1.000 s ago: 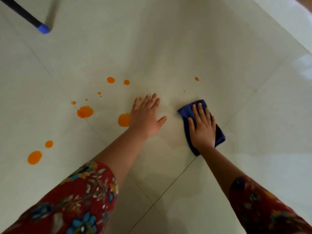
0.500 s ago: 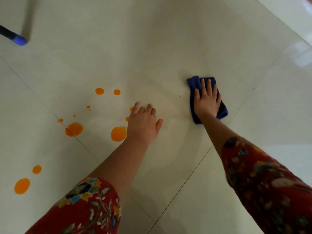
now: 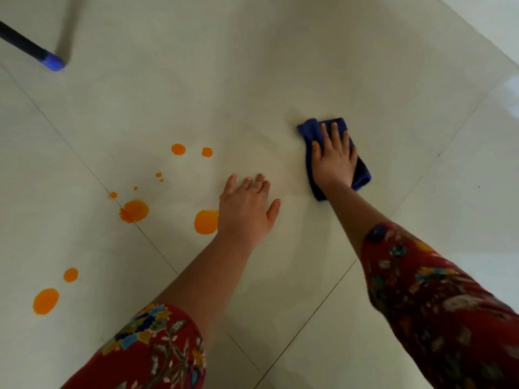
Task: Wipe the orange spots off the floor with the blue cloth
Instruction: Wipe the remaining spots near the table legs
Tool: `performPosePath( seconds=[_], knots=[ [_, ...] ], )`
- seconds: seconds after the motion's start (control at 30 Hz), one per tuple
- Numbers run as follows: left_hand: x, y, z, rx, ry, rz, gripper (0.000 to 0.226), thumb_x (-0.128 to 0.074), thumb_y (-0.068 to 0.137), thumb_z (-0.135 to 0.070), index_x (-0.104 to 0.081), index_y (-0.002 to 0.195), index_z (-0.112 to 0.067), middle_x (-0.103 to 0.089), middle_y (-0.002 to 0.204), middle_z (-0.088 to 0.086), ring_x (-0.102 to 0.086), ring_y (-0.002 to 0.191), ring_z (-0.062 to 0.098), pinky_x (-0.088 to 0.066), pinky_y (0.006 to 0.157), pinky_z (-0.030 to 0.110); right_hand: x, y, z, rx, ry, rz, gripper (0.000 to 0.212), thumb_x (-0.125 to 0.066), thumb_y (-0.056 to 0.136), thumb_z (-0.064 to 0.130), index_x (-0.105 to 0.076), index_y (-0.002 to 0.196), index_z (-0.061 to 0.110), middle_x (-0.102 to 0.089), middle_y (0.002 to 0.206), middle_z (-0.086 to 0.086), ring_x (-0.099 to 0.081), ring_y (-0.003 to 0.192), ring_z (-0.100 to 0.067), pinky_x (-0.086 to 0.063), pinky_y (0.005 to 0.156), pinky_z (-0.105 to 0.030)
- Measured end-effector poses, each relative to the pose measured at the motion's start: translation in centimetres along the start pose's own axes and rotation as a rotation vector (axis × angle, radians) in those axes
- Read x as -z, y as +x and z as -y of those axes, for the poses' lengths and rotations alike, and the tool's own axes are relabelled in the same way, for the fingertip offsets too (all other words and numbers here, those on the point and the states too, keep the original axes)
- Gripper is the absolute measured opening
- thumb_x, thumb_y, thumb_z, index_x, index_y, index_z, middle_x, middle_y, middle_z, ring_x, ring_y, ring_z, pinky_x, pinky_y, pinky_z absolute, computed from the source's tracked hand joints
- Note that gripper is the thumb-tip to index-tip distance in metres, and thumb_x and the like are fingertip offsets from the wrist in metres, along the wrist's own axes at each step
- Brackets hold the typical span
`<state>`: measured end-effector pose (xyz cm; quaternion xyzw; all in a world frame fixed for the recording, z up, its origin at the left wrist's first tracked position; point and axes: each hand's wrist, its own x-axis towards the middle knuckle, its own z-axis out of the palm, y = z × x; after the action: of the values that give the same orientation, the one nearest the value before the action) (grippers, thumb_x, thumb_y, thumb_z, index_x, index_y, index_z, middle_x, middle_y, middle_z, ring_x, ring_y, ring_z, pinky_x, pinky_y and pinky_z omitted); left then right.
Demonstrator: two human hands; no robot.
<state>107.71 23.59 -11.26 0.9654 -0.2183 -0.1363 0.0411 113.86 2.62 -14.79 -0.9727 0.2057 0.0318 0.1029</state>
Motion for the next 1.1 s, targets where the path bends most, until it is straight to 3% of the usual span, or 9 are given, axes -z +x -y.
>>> performPosePath(
  seconds=[0.13, 0.27, 0.4, 0.5, 0.63, 0.73, 0.87, 1.03, 1.1],
  knots=[
    [0.3, -0.1, 0.2, 0.019, -0.040, -0.007, 0.056, -0.020, 0.099, -0.047, -0.033, 0.147, -0.021, -0.030, 0.155, -0.005, -0.030, 0.141, 0.012, -0.003, 0.118, 0.042, -0.9, -6.7, 1.1, 0.380, 0.016, 0.078, 0.051, -0.025, 0.104, 0.043, -0.016, 0.154, 0.035, -0.008, 0.162, 0.010, -0.001, 0.150, -0.017, 0.001, 0.120, -0.036],
    [0.4, 0.0, 0.2, 0.006, -0.057, -0.006, 0.054, -0.020, 0.100, -0.044, -0.030, 0.148, -0.022, -0.024, 0.157, -0.006, -0.027, 0.143, 0.011, 0.000, 0.119, 0.041, 0.2, -9.9, -4.2, 0.159, 0.015, 0.015, 0.051, -0.022, 0.103, 0.045, -0.021, 0.153, 0.035, -0.013, 0.162, 0.009, -0.005, 0.150, -0.015, -0.002, 0.121, -0.036],
    [0.2, 0.2, 0.3, -0.002, -0.051, -0.024, 0.054, -0.022, 0.099, -0.042, -0.029, 0.149, -0.022, -0.023, 0.158, -0.006, -0.026, 0.143, 0.012, 0.002, 0.119, 0.042, 0.1, -4.5, -1.0, -0.046, 0.013, 0.001, 0.053, -0.019, 0.104, 0.044, -0.015, 0.154, 0.031, -0.005, 0.163, 0.007, 0.001, 0.150, -0.018, -0.002, 0.121, -0.041],
    [-0.1, -0.2, 0.9, -0.020, -0.130, -0.048, 0.050, -0.034, 0.097, -0.037, -0.036, 0.146, -0.026, -0.028, 0.156, -0.009, -0.028, 0.141, 0.008, 0.004, 0.118, 0.042, -0.7, -4.9, 2.9, 0.057, 0.050, 0.016, 0.053, -0.021, 0.104, 0.044, -0.014, 0.155, 0.031, -0.005, 0.163, 0.007, 0.001, 0.150, -0.019, -0.001, 0.121, -0.041],
    [-2.0, -6.6, 4.5, 0.044, -0.216, -0.268, 0.045, -0.048, 0.090, -0.028, -0.054, 0.134, -0.025, -0.051, 0.142, -0.007, -0.042, 0.135, 0.012, -0.007, 0.115, 0.042, -1.1, -13.1, 1.0, 0.375, 0.011, 0.097, 0.050, -0.025, 0.104, 0.043, -0.015, 0.154, 0.036, -0.007, 0.161, 0.012, 0.001, 0.150, -0.014, 0.003, 0.121, -0.035],
    [-4.6, -13.8, 7.0, 0.133, -0.260, -0.361, 0.046, -0.047, 0.092, -0.027, -0.051, 0.138, -0.021, -0.043, 0.148, -0.005, -0.038, 0.138, 0.014, -0.014, 0.116, 0.044, -0.8, -13.5, -1.2, 0.291, 0.002, 0.083, 0.050, -0.022, 0.104, 0.045, -0.016, 0.153, 0.037, -0.009, 0.162, 0.011, 0.000, 0.150, -0.013, 0.000, 0.121, -0.037],
    [-6.0, -17.8, 7.4, 0.191, -0.232, -0.354, 0.048, -0.043, 0.094, -0.028, -0.046, 0.141, -0.021, -0.033, 0.153, -0.007, -0.032, 0.141, 0.012, -0.014, 0.117, 0.044, -1.6, -12.9, 1.2, 0.160, -0.010, 0.032, 0.053, -0.017, 0.103, 0.048, -0.013, 0.154, 0.035, -0.006, 0.163, 0.009, 0.002, 0.150, -0.015, -0.002, 0.122, -0.040],
    [-5.6, -19.6, 8.3, 0.307, -0.263, -0.375, 0.050, -0.041, 0.095, -0.028, -0.040, 0.145, -0.019, -0.029, 0.155, -0.004, -0.023, 0.144, 0.012, -0.012, 0.119, 0.043, -1.8, -22.2, -0.6, 0.350, -0.019, 0.105, 0.053, -0.017, 0.102, 0.048, -0.009, 0.154, 0.038, 0.001, 0.161, 0.014, 0.008, 0.149, -0.012, 0.003, 0.121, -0.036],
    [-5.9, -20.8, 8.9, 0.326, -0.247, -0.367, 0.050, -0.039, 0.096, -0.028, -0.038, 0.146, -0.019, -0.028, 0.156, -0.004, -0.020, 0.145, 0.011, -0.011, 0.119, 0.042, -2.0, -23.9, -1.7, 0.271, -0.033, 0.089, 0.054, -0.018, 0.102, 0.049, -0.011, 0.154, 0.037, -0.002, 0.162, 0.013, 0.005, 0.150, -0.011, 0.001, 0.121, -0.036]
  ],
)
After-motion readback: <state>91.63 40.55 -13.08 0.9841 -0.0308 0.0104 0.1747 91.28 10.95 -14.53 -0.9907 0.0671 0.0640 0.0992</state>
